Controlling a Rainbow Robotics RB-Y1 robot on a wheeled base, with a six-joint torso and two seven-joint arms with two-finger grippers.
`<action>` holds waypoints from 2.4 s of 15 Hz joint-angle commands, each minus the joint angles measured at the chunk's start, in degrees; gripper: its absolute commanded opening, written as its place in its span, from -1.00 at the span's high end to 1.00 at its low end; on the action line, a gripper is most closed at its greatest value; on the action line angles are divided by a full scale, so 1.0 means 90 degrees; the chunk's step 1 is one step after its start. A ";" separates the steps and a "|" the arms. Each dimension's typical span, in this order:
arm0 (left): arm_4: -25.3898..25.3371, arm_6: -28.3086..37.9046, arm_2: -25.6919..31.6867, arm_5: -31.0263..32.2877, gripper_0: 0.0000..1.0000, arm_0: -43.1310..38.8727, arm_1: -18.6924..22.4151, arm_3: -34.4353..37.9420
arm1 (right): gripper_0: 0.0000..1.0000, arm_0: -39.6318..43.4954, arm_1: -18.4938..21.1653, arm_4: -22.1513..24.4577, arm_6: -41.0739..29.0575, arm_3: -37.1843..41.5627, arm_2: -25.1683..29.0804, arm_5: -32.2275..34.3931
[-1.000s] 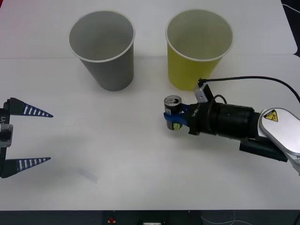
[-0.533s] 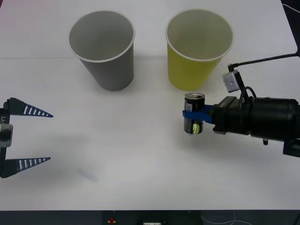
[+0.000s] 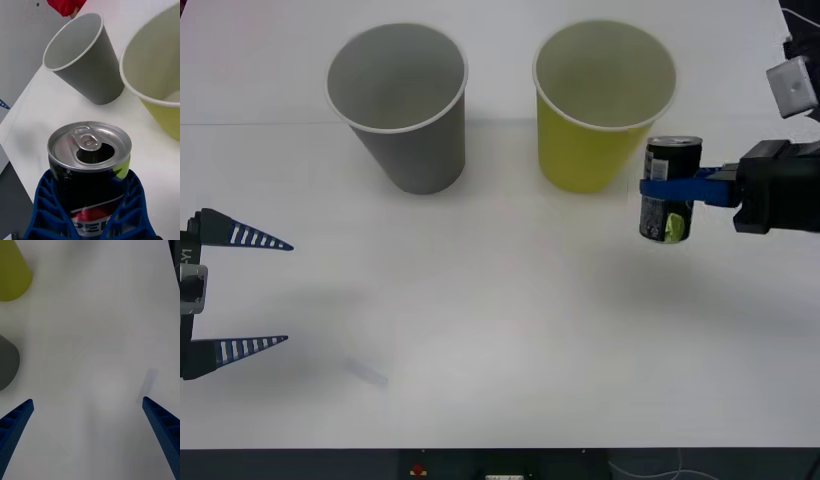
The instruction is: Put the can into the green bin and the plastic bottle into the gray bin
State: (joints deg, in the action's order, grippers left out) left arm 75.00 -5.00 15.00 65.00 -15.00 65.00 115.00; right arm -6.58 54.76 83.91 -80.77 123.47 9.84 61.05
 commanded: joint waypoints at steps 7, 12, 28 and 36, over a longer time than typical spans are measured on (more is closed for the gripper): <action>0.0000 0.0000 0.0000 0.0000 -1.00 0.0000 0.0000 0.0000 | 1.00 -0.0939 0.0244 -0.0115 -0.0020 -0.0399 0.0772 0.0609; 0.0000 0.0000 0.0000 0.0000 -1.00 0.0000 0.0000 0.0000 | 1.00 -0.3546 0.0166 0.0549 -0.0020 -0.2108 -0.0468 0.1703; 0.0000 0.0000 0.0000 0.0000 -1.00 0.0000 0.0000 0.0000 | -0.79 -0.6222 -0.1103 0.2678 0.0742 -0.5145 -0.2959 0.1048; 0.0000 0.0000 0.0000 0.0000 -1.00 0.0000 0.0000 0.0000 | -1.00 -0.6193 -0.0850 0.2034 0.1074 -0.5028 -0.2959 0.1048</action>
State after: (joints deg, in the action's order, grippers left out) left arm 75.00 -5.00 15.00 65.00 -15.00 65.00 115.00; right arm -62.45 46.48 103.49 -71.89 78.10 -16.79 70.55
